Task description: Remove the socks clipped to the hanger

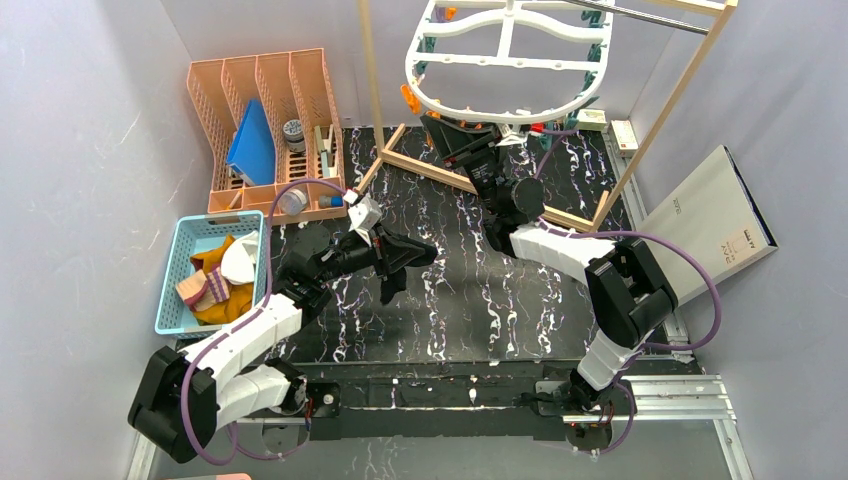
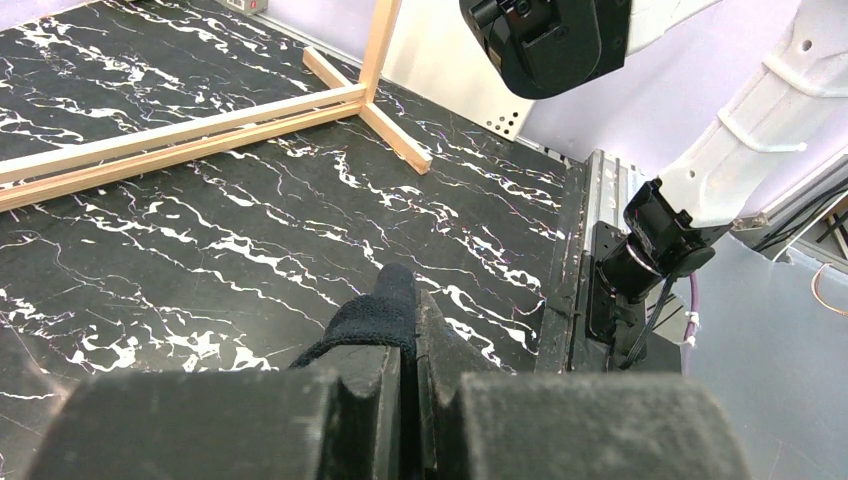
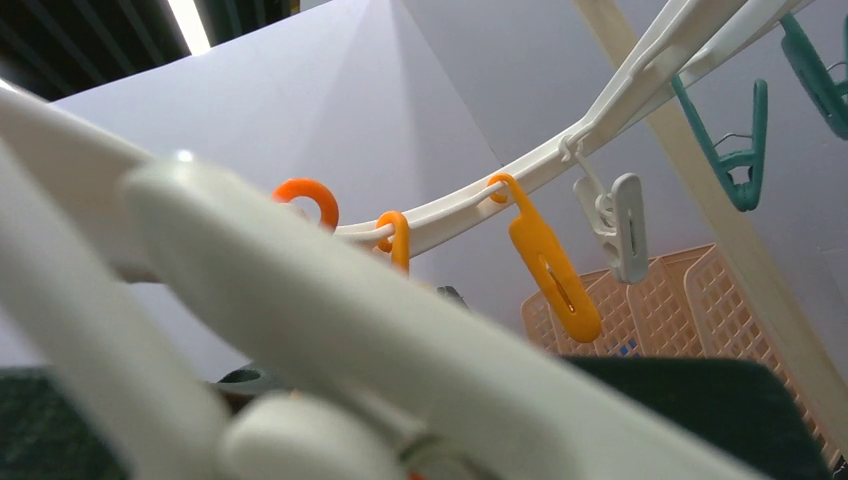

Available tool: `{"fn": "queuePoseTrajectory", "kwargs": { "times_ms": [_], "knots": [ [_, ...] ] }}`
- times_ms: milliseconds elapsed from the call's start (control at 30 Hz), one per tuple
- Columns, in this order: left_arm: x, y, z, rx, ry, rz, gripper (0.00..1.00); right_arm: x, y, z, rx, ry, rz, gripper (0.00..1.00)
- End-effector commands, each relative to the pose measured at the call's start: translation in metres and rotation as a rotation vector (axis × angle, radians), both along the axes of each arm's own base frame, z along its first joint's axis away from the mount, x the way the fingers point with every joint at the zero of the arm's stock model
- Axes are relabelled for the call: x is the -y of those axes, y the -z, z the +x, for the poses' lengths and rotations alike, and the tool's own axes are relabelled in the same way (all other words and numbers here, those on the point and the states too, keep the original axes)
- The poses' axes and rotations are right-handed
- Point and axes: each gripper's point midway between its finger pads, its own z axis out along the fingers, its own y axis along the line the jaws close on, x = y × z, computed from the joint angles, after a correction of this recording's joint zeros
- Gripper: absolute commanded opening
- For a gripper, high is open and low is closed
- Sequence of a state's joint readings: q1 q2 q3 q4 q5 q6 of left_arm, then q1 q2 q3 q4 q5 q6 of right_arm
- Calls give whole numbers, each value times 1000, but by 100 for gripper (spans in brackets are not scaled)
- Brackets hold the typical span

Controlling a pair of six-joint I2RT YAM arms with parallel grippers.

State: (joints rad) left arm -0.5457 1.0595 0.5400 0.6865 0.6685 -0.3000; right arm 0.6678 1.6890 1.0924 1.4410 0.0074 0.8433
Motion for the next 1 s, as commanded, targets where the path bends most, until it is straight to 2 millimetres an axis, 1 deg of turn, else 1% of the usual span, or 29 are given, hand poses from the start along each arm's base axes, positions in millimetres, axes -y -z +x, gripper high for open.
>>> {"fn": "queuePoseTrajectory", "kwargs": {
  "times_ms": [0, 67, 100, 133, 167, 200, 233, 300, 400, 467, 533, 567, 600, 633, 700, 767, 867, 900, 967],
  "knots": [
    [2, -15, 2, 27, -2, -22, 0, 9, -29, -9, 63, -1, 54, 1],
    [1, -17, 2, 35, -13, -22, 0, 9, -28, -8, 57, -3, 51, 1],
    [-1, -18, 3, 45, -24, -18, 0, 10, -28, -8, 55, -3, 52, 3],
    [-4, -18, 7, 52, -50, -1, 0, 10, -27, -8, 50, -5, 53, 16],
    [-9, -18, 13, 63, -99, 19, 0, 10, -26, -8, 46, -5, 55, 38],
    [-13, -21, 17, 80, -132, 32, 0, 11, -26, -8, 44, -7, 56, 58],
    [-18, -23, 21, 90, -169, 48, 0, 11, -25, -8, 42, -9, 54, 71],
    [-26, -25, 28, 122, -224, 91, 0, 12, -24, -8, 39, -9, 52, 86],
    [-38, -26, 38, 164, -295, 169, 0, 8, -20, -10, 38, -31, 28, 97],
    [-48, -26, 47, 176, -354, 225, 0, 4, -16, -9, 27, -49, 3, 99],
    [-62, -27, 59, 192, -438, 289, 0, 1, -9, -11, 12, -66, -26, 99],
    [-71, -29, 65, 191, -494, 317, 0, 1, -4, -13, 2, -74, -38, 99],
    [-81, -30, 72, 186, -554, 339, 0, 0, 6, -15, -14, -82, -56, 99],
    [-93, -31, 80, 171, -624, 357, 0, 1, 15, -18, -33, -88, -70, 99],
    [-127, -30, 99, 113, -791, 403, 0, 4, 33, -23, -78, -93, -91, 99],
    [-168, -25, 117, 20, -942, 438, 0, 9, 48, -29, -109, -101, -107, 99],
    [-243, -10, 133, -201, -1170, 362, 0, 14, 71, -39, -160, -119, -130, 99],
    [-269, -6, 136, -262, -1245, 325, 0, 15, 78, -44, -174, -129, -139, 99],
    [-325, 2, 133, -365, -1405, 294, 0, 15, 93, -54, -197, -152, -164, 99]
  ]
}}
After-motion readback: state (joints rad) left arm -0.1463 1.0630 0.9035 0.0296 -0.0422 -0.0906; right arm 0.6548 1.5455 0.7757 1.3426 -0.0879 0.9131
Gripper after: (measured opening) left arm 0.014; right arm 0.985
